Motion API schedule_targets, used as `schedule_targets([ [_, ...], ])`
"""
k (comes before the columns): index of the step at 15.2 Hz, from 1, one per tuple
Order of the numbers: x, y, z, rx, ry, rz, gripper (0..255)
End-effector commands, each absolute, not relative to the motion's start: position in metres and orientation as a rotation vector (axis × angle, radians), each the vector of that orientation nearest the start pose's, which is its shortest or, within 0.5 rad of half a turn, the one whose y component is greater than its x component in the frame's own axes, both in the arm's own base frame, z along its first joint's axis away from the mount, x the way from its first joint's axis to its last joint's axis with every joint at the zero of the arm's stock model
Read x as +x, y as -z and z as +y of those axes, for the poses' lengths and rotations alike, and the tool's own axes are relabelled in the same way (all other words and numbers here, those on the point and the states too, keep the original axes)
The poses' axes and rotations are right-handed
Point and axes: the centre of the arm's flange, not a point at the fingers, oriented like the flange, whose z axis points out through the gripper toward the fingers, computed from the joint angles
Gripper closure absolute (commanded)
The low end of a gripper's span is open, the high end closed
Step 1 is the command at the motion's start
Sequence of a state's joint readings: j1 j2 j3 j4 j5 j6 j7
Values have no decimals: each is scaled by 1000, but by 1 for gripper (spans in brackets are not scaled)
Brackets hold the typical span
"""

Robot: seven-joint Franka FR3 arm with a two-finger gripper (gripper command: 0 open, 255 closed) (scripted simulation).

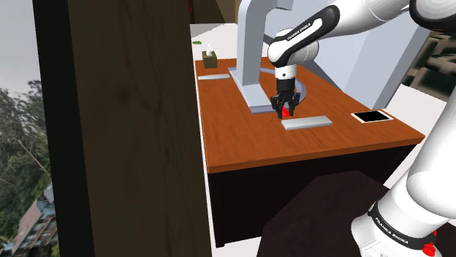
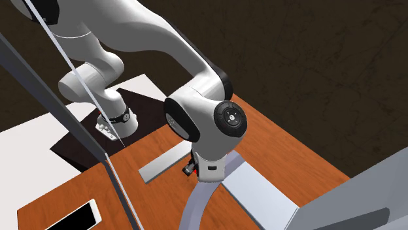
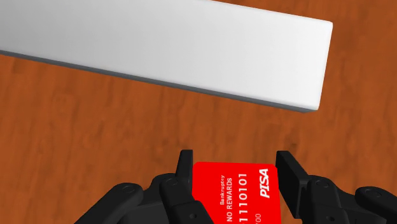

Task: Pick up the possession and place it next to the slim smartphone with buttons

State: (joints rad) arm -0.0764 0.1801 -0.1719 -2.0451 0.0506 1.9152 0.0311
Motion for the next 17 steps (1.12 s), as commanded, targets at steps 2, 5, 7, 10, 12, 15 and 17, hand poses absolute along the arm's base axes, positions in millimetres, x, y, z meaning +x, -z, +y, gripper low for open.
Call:
schedule_targets([
  [2, 529, -330, -127, -3021, -477, 461, 255],
  [5, 528, -329, -127, -3021, -477, 461, 255],
  [7, 528, -330, -127, -3021, -477, 461, 255],
  [10, 528, -346, -127, -3021, -477, 461, 255],
  [12, 528, -356, -127, -3021, -477, 461, 255],
  [15, 528, -372, -127, -3021, -477, 461, 255],
  [17, 528, -383, -127, -3021, -477, 461, 255],
])
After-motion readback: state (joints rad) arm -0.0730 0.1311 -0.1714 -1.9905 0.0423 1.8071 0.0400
